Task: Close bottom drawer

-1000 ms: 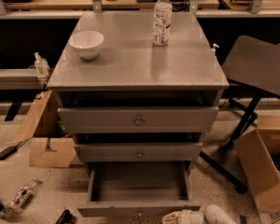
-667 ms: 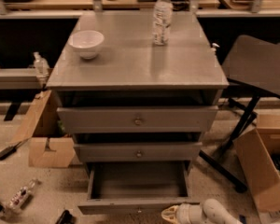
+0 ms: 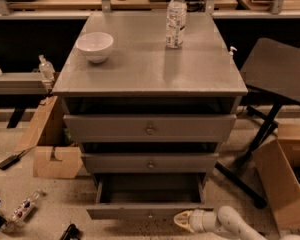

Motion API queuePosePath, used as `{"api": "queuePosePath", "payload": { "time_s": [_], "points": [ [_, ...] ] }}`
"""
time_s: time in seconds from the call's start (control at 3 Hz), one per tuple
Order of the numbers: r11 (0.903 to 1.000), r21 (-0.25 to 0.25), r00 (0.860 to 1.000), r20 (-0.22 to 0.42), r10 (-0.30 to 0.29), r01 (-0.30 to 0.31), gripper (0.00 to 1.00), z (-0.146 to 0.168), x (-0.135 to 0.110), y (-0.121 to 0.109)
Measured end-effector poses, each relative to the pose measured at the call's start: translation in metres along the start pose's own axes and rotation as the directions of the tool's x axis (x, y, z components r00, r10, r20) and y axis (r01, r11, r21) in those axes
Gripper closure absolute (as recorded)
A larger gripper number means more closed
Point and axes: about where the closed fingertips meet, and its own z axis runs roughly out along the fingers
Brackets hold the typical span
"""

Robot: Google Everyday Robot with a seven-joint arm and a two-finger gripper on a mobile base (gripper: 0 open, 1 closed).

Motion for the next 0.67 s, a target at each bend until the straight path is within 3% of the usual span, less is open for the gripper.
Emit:
{"api": "queuePosePath", "payload": {
  "time_s": [0.33, 0.67],
  "points": [
    [1.0, 0.0, 1.0, 0.0, 0.0, 0.0, 1.0, 0.0, 0.0, 0.001],
    [0.9994, 0.034, 1.0, -0.007, 0.004, -0.004, 1.0, 0.005, -0.001, -0.033]
  ]
}}
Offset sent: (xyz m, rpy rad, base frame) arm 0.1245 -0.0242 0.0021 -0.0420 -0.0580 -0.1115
